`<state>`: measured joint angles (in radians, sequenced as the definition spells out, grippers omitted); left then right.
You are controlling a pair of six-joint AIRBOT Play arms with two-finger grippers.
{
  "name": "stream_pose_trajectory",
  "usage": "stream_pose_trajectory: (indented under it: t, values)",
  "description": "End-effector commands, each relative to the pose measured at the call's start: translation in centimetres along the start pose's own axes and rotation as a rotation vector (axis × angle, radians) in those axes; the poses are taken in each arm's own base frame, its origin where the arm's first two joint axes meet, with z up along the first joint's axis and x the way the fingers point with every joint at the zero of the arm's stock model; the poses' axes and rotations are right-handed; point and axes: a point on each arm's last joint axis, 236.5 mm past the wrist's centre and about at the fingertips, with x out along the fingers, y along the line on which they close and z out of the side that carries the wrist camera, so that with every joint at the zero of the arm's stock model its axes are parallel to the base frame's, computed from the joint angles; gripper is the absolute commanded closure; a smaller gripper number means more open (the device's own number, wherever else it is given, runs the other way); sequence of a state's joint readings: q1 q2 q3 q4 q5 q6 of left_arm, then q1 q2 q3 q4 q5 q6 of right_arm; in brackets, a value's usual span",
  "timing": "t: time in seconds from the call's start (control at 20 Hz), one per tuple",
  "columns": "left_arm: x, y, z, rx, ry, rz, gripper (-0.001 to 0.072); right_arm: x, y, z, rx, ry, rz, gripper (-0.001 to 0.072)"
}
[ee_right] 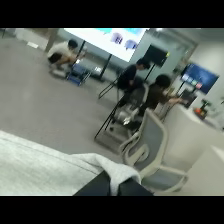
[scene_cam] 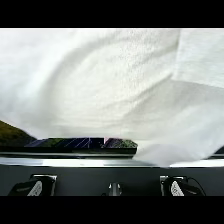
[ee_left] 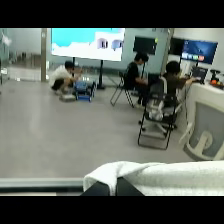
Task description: Fold the shirts.
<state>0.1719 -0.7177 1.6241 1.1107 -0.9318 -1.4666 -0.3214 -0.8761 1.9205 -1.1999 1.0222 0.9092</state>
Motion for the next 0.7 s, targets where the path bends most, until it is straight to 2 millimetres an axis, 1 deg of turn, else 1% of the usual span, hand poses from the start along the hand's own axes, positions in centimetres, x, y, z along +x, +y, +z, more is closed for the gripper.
stream_pose_trajectory:
  t: [0.0, 0.1, 0.15, 0.25, 0.3, 0.35, 0.4, 0.5, 0.55, 0.6, 0.65]
  values:
    - [5.6, 4.5, -10.4, -0.096, 0.257, 0.063, 0.0681, 7.6, 3.7, -12.5, 0.063, 0.373, 0.214, 0.0689]
    - [9.3, 7.5, -17.4, -0.151, 0.395, 0.102, 0.0680, 12.2, 7.1, -20.7, 0.106, 0.578, 0.354, 0.0689]
    - [11.2, 9.2, -20.8, -0.169, 0.452, 0.123, 0.0680, 14.7, 9.4, -24.7, 0.114, 0.662, 0.415, 0.0689]
    - [14.7, 11.5, -26.9, -0.236, 0.553, 0.150, 0.0680, 19.5, 13.9, -31.4, 0.131, 0.776, 0.468, 0.0689]
    - [16.4, 12.4, -29.5, -0.273, 0.586, 0.159, 0.0680, 22.2, 16.3, -34.2, 0.142, 0.791, 0.469, 0.0689]
    - [18.3, 13.3, -32.0, -0.318, 0.609, 0.167, 0.0680, 24.4, 18.6, -36.1, 0.175, 0.793, 0.468, 0.0688]
    - [19.9, 14.1, -34.1, -0.364, 0.619, 0.177, 0.0680, 26.4, 20.6, -37.9, 0.205, 0.783, 0.457, 0.0687]
    - [22.3, 15.7, -37.4, -0.409, 0.646, 0.199, 0.0679, 29.1, 23.2, -39.9, 0.284, 0.758, 0.422, 0.0686]
    - [23.0, 16.2, -39.0, -0.418, 0.675, 0.204, 0.0679, 29.9, 24.2, -40.7, 0.329, 0.754, 0.415, 0.0685]
    - [23.2, 16.4, -40.8, -0.430, 0.715, 0.206, 0.0679, 30.1, 25.2, -41.8, 0.364, 0.774, 0.416, 0.0685]
    - [23.2, 16.3, -42.5, -0.442, 0.756, 0.205, 0.0679, 29.9, 26.4, -43.0, 0.384, 0.812, 0.429, 0.0685]
